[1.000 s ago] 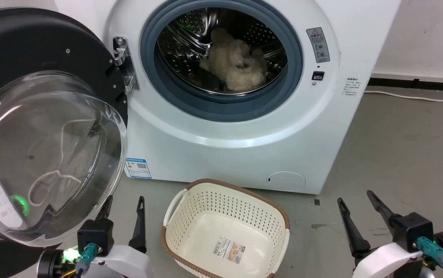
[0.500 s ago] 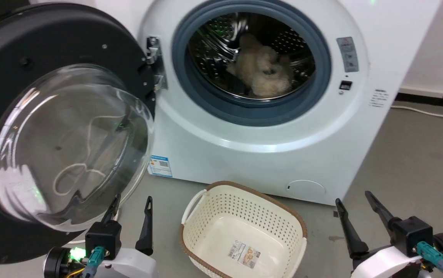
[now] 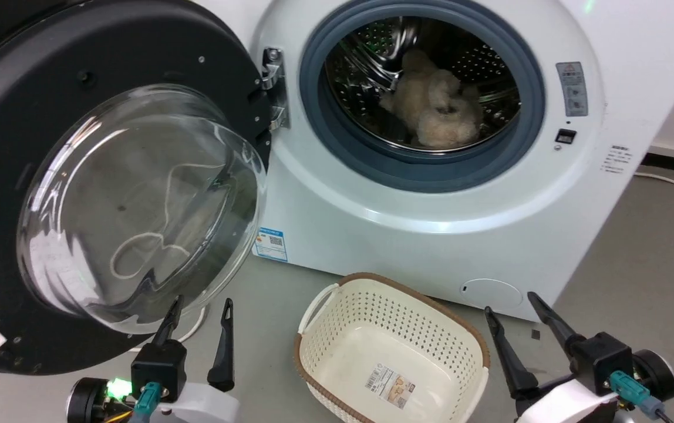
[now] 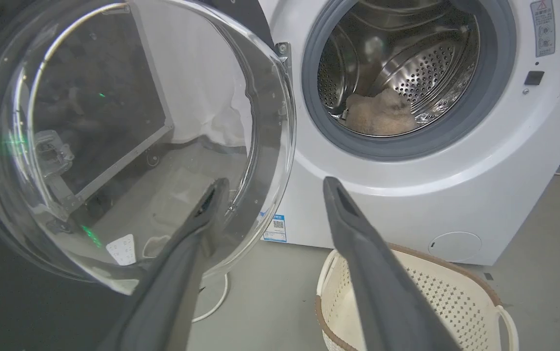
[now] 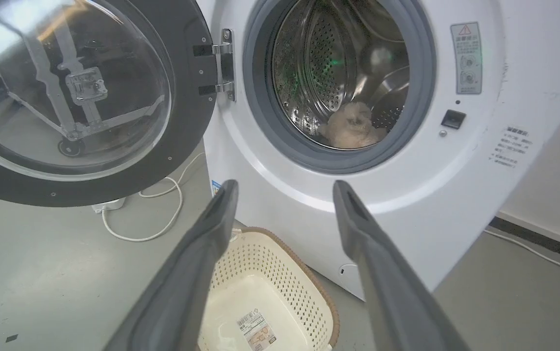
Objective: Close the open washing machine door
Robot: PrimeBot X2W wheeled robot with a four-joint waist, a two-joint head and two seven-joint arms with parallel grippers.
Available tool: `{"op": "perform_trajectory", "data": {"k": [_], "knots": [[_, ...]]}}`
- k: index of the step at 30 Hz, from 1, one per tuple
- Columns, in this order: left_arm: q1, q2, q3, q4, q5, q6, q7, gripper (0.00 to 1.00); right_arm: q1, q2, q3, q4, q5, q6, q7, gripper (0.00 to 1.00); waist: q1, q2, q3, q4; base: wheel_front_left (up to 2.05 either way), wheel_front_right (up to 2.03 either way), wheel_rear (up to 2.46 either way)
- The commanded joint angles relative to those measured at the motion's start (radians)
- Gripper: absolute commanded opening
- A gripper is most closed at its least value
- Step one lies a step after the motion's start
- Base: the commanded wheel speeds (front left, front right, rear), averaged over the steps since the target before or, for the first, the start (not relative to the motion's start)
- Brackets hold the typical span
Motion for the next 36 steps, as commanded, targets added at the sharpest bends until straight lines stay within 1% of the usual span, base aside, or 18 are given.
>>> {"op": "perform_trajectory", "data": {"k": [1, 3, 18, 24, 36], "knots": [[0.012, 0.007, -0.005, -0.007, 0.002, 0.004, -0.009, 1.00, -0.013, -0.008, 0.009, 0.006, 0.008, 0.000, -0.011, 1.00, 0.0000, 0.0000, 0.001, 0.008, 0.00, 0.00, 0.00], [0.014, 0.010, -0.012, -0.012, 0.002, 0.011, -0.017, 1.00, -0.016, -0.013, 0.024, 0.010, 0.013, 0.000, -0.020, 1.00, 0.0000, 0.0000, 0.002, 0.025, 0.00, 0.00, 0.00], [0.024, 0.025, -0.041, -0.024, 0.001, 0.034, -0.046, 1.00, -0.026, -0.026, 0.065, 0.029, 0.030, 0.000, -0.049, 1.00, 0.0000, 0.0000, 0.001, 0.083, 0.00, 0.00, 0.00], [0.030, 0.031, -0.049, -0.028, -0.004, 0.049, -0.061, 1.00, -0.027, -0.032, 0.077, 0.037, 0.037, 0.000, -0.063, 1.00, 0.0000, 0.0000, -0.003, 0.109, 0.00, 0.00, 0.00], [0.033, 0.048, -0.074, -0.021, -0.010, 0.061, -0.088, 1.00, -0.019, -0.032, 0.091, 0.054, 0.048, 0.001, -0.091, 1.00, 0.0000, 0.0000, -0.007, 0.161, 0.00, 0.00, 0.00]]}}
